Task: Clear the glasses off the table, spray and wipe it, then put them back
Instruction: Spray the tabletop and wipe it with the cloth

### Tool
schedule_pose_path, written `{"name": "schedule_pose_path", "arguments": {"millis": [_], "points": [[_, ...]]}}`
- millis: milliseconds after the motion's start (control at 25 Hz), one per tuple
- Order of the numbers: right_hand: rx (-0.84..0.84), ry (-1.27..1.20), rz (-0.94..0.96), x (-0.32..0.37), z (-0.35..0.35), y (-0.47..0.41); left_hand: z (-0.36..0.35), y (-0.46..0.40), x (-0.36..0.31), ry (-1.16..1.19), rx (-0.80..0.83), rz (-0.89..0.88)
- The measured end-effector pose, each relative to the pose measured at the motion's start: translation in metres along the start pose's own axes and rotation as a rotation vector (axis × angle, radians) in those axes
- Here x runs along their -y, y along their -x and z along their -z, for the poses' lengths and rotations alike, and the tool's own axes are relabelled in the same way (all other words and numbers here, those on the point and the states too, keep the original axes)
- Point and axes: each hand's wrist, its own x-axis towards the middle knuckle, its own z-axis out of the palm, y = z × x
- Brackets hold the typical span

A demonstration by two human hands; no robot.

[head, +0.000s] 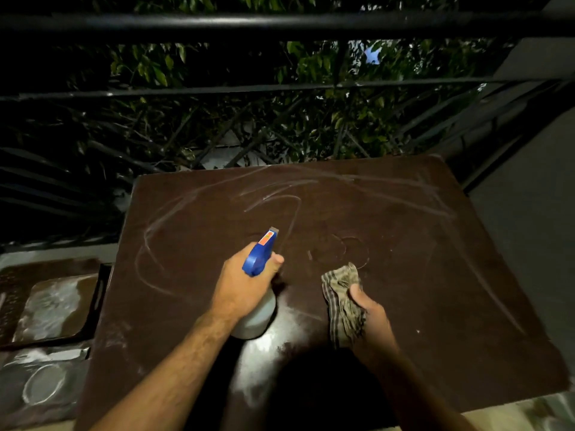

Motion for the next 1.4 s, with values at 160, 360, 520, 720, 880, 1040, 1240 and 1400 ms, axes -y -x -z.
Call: {"name": "schedule_pose_path", "arguments": {"millis": [160, 360, 520, 720, 880, 1040, 1240, 1400], "points": [[-0.040, 0.045, 0.125, 0.066, 0.045, -0.013, -0.075, -0.052, -0.044, -0.155, 0.120, 0.001], [-0.133, 0.118, 0.119, 0.153, 0.100, -0.021, -0.182, -0.125, -0.095, -0.308, 0.223, -0.025], [-0.138, 0.046, 0.087, 0.187, 0.141, -0.037, -0.239, -0.171, -0.123, -0.386, 0.215, -0.005], [-0.008, -0.109, 0.075, 0.216, 0.159, -0.068, -0.277, -0.207, -0.138, -0.540, 0.219, -0.033], [-0.194, -0.011, 0.171, 0.238, 0.161, -0.078, -0.288, -0.222, -0.144, -0.595, 0.189, -0.024], [-0.174, 0.011, 0.320, 0.272, 0.149, -0.099, -0.291, -0.227, -0.140, -0.630, 0.210, -0.024], [-0.217, 0.074, 0.473, 0.320, 0.132, -0.137, -0.290, -0.225, -0.136, -0.687, 0.191, -0.062], [-0.267, 0.225, 0.584, 0.343, 0.123, -0.157, -0.286, -0.224, -0.129, -0.716, 0.136, -0.037]]}}
